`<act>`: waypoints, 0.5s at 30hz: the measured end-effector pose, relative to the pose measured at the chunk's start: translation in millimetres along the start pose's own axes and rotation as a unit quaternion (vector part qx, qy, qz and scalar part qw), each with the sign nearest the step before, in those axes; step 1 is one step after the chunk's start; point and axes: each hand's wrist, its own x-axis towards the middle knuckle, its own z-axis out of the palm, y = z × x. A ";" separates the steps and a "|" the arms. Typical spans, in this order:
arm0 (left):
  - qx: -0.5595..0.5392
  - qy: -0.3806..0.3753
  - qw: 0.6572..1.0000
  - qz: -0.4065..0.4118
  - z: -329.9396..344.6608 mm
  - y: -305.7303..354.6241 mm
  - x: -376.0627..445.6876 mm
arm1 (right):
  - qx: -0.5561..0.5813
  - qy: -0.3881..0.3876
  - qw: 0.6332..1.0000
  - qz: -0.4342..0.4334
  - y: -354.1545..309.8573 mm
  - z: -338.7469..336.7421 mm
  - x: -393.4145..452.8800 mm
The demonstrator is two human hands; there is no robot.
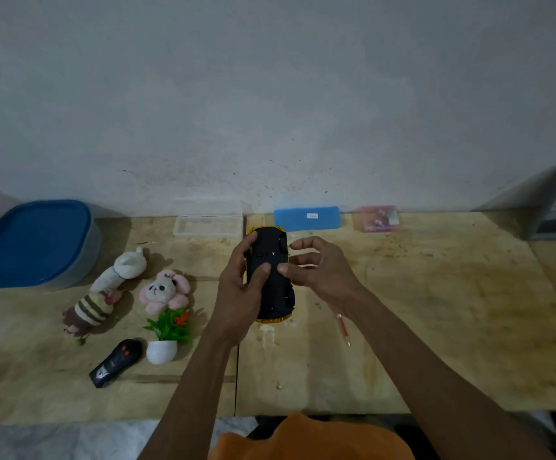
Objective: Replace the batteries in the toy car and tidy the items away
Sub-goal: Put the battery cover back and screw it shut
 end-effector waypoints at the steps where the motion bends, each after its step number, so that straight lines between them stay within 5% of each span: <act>1: -0.003 0.003 1.000 -0.017 2.0 -3.3 1.6 | 0.016 0.010 1.000 0.017 7.7 -5.2 6.5; 3: -0.012 -0.003 0.999 -0.052 5.6 -9.3 4.0 | -0.011 0.084 0.996 0.035 32.6 -16.0 21.4; 6: 0.001 -0.018 0.997 -0.070 10.7 -18.9 3.7 | -0.234 0.179 0.955 0.038 81.1 -35.3 36.5; 12: 0.051 -0.029 0.994 -0.089 21.9 -27.2 -0.7 | -0.437 0.075 0.894 0.065 149.6 -51.4 38.7; 15: 0.048 -0.032 0.994 -0.095 23.5 -27.5 -2.0 | -0.413 0.106 0.901 0.082 161.5 -50.6 43.3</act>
